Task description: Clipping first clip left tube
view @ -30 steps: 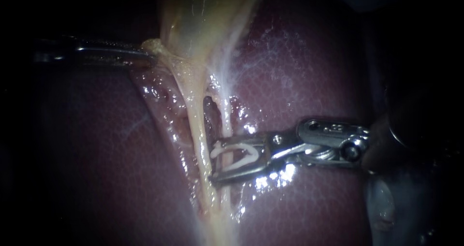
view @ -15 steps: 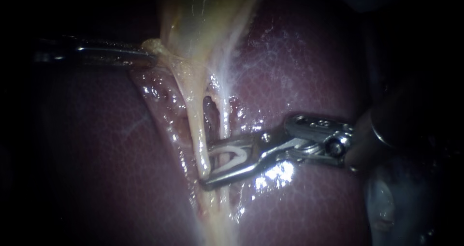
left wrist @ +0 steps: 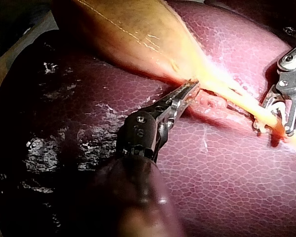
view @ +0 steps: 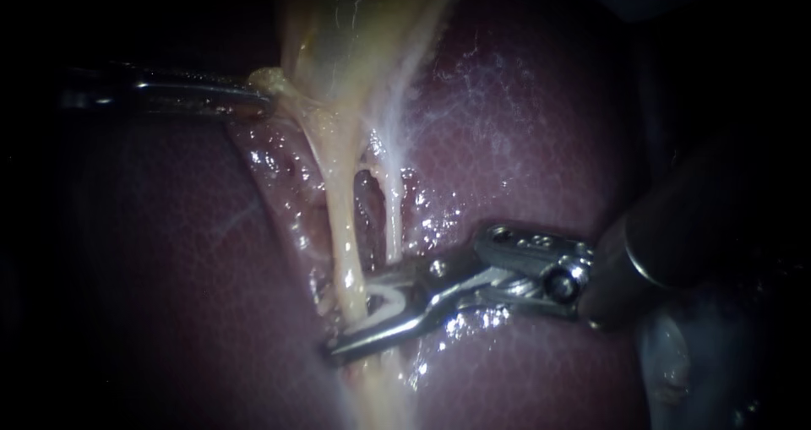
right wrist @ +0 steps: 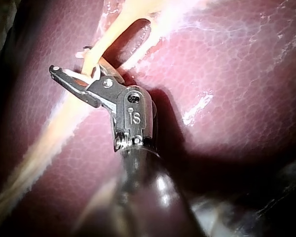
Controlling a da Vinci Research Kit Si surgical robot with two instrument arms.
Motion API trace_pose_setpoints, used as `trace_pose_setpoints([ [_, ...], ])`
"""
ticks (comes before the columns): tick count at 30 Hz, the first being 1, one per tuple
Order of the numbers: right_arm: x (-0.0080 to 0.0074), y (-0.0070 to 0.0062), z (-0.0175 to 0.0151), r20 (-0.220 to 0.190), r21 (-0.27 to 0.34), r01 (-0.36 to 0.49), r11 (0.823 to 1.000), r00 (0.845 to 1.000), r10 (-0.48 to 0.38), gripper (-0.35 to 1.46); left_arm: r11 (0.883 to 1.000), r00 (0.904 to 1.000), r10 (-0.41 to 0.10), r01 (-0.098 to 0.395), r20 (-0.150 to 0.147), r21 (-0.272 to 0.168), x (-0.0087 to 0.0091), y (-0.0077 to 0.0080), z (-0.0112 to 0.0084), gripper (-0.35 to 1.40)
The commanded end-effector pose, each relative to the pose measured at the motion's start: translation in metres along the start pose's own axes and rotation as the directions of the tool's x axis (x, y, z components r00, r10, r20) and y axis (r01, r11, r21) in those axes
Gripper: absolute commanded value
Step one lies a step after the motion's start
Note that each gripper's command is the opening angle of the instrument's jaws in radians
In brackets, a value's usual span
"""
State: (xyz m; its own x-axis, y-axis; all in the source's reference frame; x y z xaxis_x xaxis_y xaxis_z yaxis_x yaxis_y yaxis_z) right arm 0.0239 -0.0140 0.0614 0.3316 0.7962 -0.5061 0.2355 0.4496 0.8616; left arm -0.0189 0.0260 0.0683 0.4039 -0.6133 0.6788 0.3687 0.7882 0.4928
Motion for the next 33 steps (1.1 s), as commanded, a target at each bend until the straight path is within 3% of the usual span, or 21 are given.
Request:
trace_pose_setpoints([
  [1,0.0001,-0.0003,0.0001,-0.004,0.004,0.001,1.0,1.0,-0.001,0.49,1.0,1.0,0.0,0.0,0.0,0.0,0.0,0.0,0.0,-0.35],
  [9,0.0012,-0.002,0.0004,-0.012,0.017,-0.002,1.0,1.0,0.002,0.48,1.0,1.0,0.0,0.0,0.0,0.0,0.0,0.0,0.0,-0.35],
  [14,0.0013,-0.0021,0.0001,-0.012,0.018,-0.014,1.0,1.0,0.015,0.43,1.0,1.0,0.0,0.0,0.0,0.0,0.0,0.0,0.0,-0.35],
  [27,0.0017,-0.0018,-0.001,-0.021,0.007,-0.029,1.0,0.999,0.029,0.02,1.0,1.0,0.0,0.0,0.003,-0.001,0.0,0.0,0.0001,-0.35],
  [30,0.0016,-0.0018,-0.0012,-0.02,0.008,-0.029,1.0,0.999,0.029,-0.3,1.0,1.0,0.0,0.0,0.003,-0.001,0.0,0.0,0.0001,-0.35],
  [33,0.0015,-0.0018,-0.0013,-0.021,0.007,-0.029,1.0,0.999,0.029,-0.35,1.0,1.0,0.0,0.0,0.003,-0.001,0.0,0.0,0.0001,-0.35],
])
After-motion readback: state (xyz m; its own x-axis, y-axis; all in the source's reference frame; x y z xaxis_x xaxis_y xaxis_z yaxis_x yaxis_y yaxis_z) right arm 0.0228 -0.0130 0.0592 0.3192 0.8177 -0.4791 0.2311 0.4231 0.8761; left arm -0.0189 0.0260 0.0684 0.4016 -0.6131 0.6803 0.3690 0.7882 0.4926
